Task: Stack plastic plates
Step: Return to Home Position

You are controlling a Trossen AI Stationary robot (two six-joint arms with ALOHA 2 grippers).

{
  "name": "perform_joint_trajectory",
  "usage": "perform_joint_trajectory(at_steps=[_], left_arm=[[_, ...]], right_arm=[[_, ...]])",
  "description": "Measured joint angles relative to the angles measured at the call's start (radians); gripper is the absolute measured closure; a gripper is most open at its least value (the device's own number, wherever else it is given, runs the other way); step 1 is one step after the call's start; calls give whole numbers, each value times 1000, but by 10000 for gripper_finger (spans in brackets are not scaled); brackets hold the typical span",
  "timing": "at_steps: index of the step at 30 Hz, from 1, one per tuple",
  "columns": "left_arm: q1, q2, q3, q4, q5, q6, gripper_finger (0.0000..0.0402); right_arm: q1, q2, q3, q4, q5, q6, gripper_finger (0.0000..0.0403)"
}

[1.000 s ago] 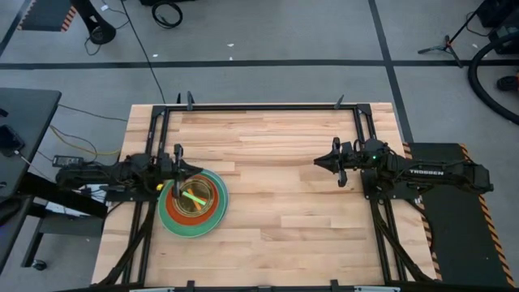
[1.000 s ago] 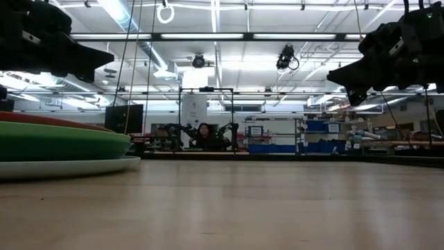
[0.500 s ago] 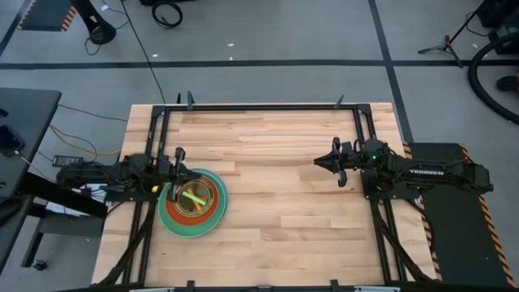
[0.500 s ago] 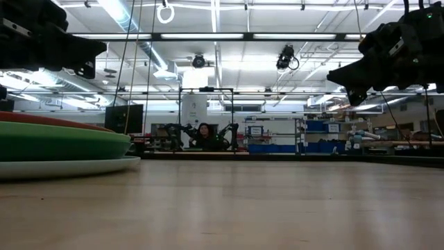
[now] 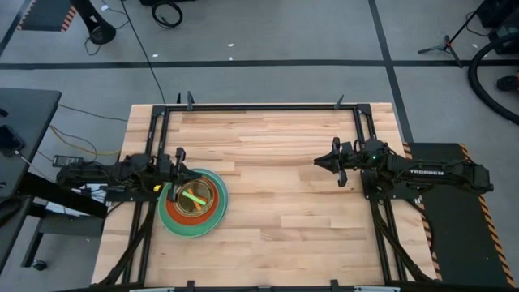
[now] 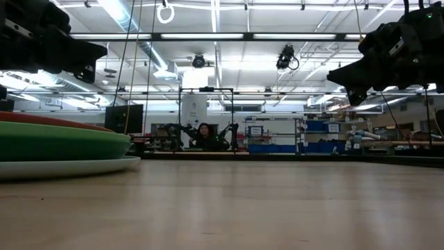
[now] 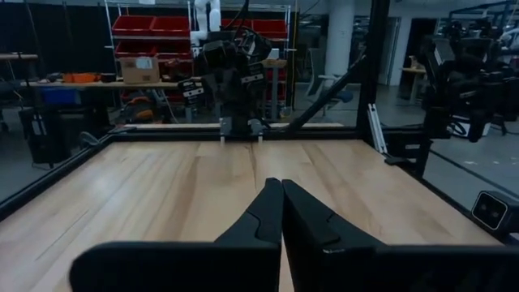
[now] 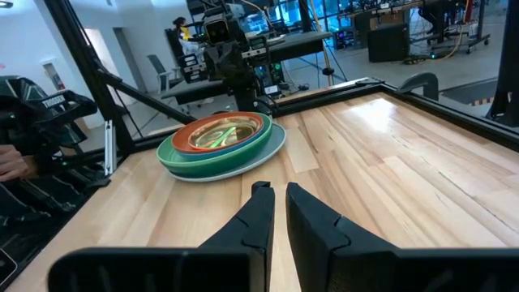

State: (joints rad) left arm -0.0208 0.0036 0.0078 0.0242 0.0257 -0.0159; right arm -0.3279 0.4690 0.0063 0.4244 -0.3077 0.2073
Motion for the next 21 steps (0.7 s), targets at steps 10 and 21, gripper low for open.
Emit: perform_joint_trajectory(at_steps=[10,21], left_arm=[[0,2,0,-4,0,-4,391],[29,2,0,-12,-28,9,391]], right_arm=[[0,0,0,0,0,0,358],[-64,-100,2,-320,-197,-302,357]])
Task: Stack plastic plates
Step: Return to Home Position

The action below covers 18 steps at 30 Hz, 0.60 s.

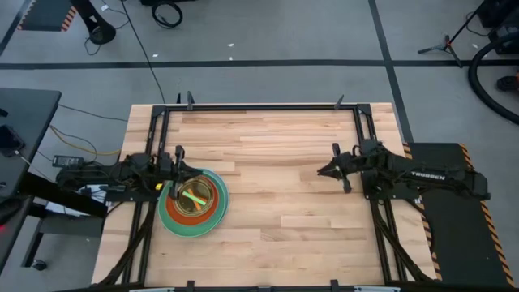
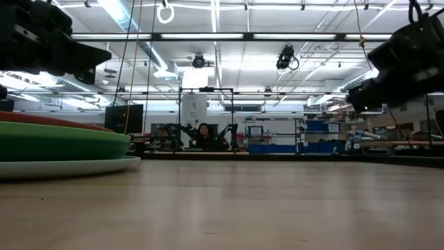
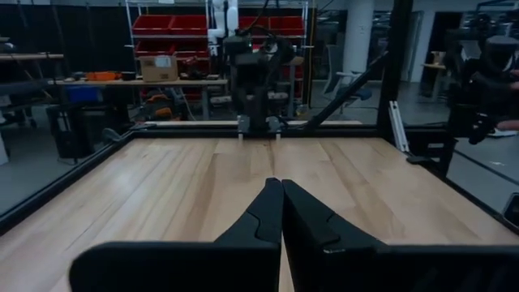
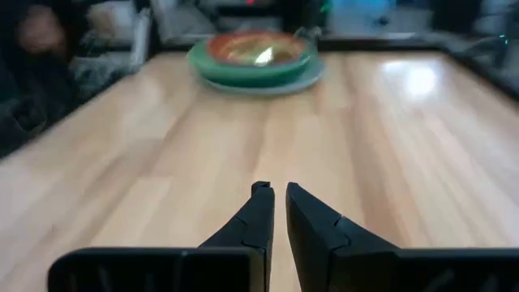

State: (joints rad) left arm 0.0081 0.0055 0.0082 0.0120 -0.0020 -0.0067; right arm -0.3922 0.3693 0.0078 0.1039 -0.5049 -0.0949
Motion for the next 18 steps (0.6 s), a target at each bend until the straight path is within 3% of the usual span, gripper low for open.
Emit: perform_joint_trajectory(at_steps=[4,8,13,18], left_arm=[[9,1,0,-1,-2,1,391],[8,1,0,-1,-1,12,391],[8,1,0,-1,-2,13,391],[8,1,0,-1,-1,11,391]], right_arm=[[-47,-73,3,-26,-129,-174,363],[-69,-180,3,-24,-137,-216,378],[-4,-271,3,-33,-3,-109,395],[156,-267,-2,-44,242,-100,398]])
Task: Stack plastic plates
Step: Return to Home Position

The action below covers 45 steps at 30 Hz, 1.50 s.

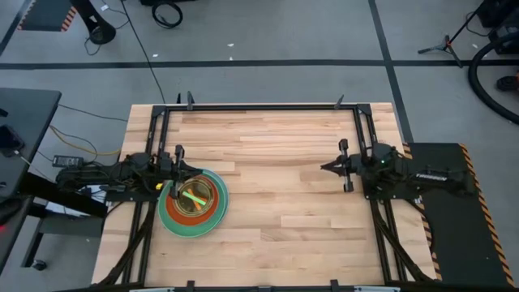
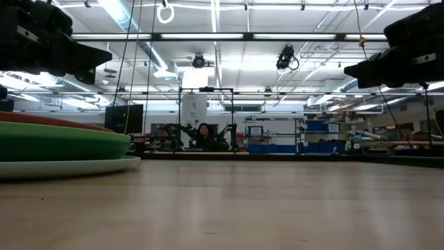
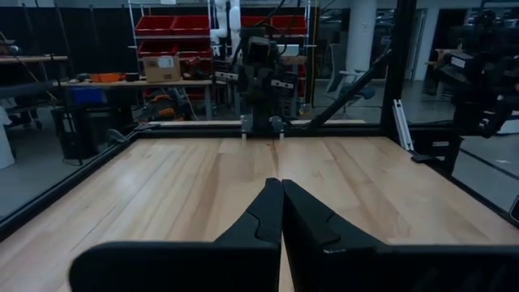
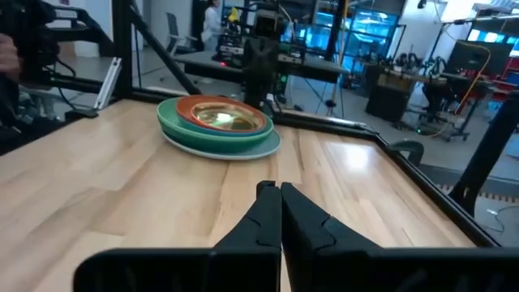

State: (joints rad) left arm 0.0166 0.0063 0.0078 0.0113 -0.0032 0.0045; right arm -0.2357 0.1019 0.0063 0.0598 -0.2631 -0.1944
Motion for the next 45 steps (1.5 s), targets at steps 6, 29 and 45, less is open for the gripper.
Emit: perform_joint_trajectory(at_steps=[6,29,45], left_arm=[[0,0,0,0,0,-15,391],[0,0,-2,14,-51,-22,391],[0,0,-2,33,-59,8,391]], right_arm=[[208,4,0,23,212,22,398],[170,-87,0,-42,218,142,402],[138,-83,0,-31,176,115,380]])
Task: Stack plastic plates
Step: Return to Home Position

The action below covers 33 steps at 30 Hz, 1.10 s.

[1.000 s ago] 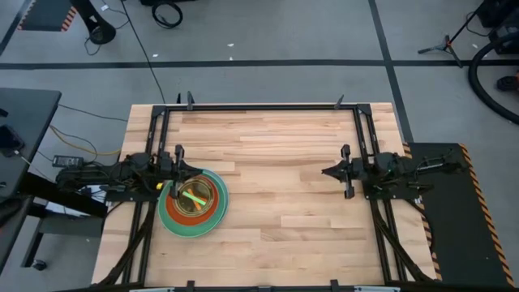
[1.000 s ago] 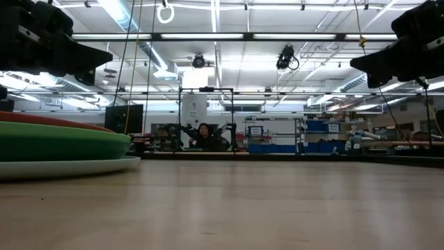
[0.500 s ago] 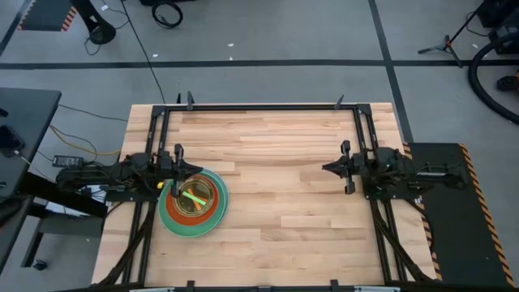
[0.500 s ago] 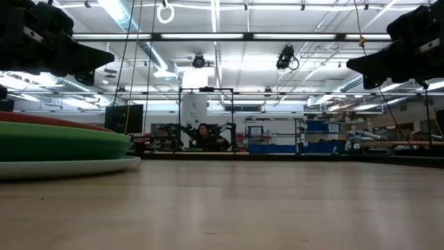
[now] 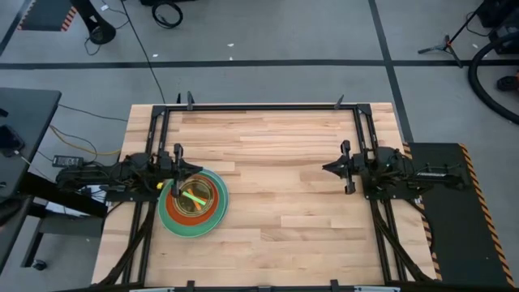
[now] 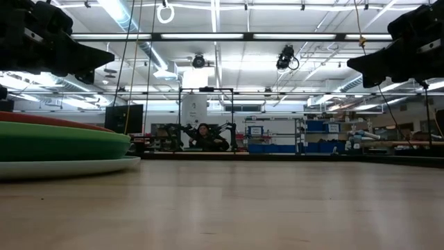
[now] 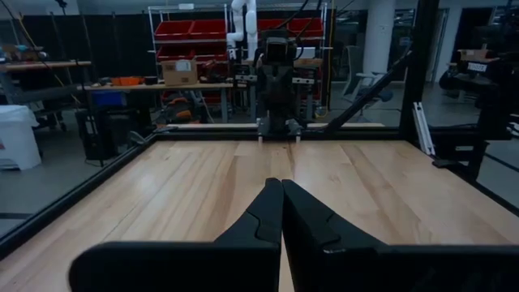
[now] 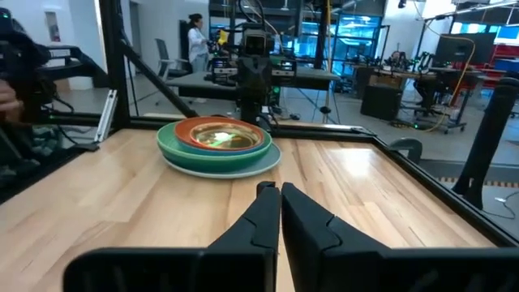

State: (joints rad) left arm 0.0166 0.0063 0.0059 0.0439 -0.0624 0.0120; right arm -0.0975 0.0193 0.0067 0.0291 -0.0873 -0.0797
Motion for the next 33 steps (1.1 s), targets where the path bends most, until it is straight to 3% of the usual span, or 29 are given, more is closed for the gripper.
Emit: perform_joint_trajectory(at_steps=[33], left_arm=[[0,0,0,2,5,0,390]], right_arm=[[0,0,0,-1,11,-1,373]])
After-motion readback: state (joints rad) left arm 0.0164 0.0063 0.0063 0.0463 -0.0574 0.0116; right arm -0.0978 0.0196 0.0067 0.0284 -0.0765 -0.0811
